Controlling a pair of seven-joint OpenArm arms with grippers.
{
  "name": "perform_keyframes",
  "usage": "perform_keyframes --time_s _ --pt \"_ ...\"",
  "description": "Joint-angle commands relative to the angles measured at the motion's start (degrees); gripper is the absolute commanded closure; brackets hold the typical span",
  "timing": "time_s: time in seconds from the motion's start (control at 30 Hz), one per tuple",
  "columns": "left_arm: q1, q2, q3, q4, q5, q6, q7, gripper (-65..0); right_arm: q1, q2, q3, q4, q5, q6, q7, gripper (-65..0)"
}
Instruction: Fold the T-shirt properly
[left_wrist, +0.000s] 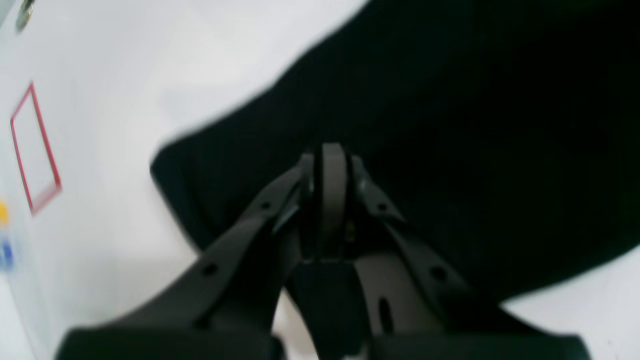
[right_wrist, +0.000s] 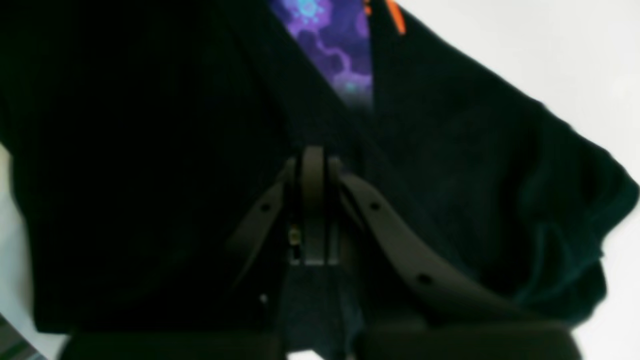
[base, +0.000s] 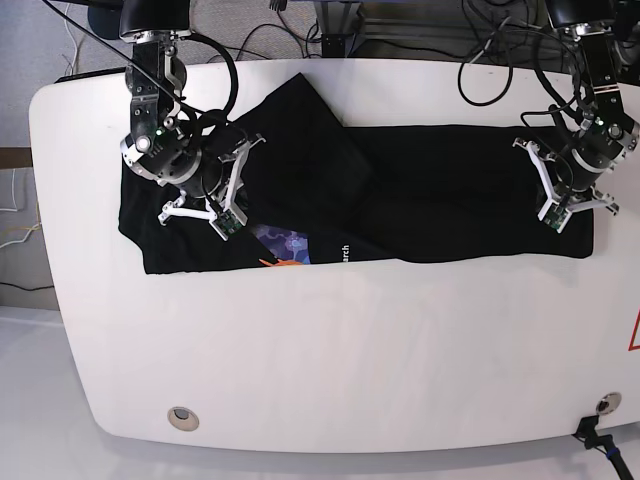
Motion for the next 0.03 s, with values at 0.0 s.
perform_keyframes --time_s 0.0 --pt "-0.3 1.5 -3.0 3.3 -0.3 0.4 -1.2 0.0 -1.0 0.0 0.2 4.3 0.2 -1.8 1.3 0.0"
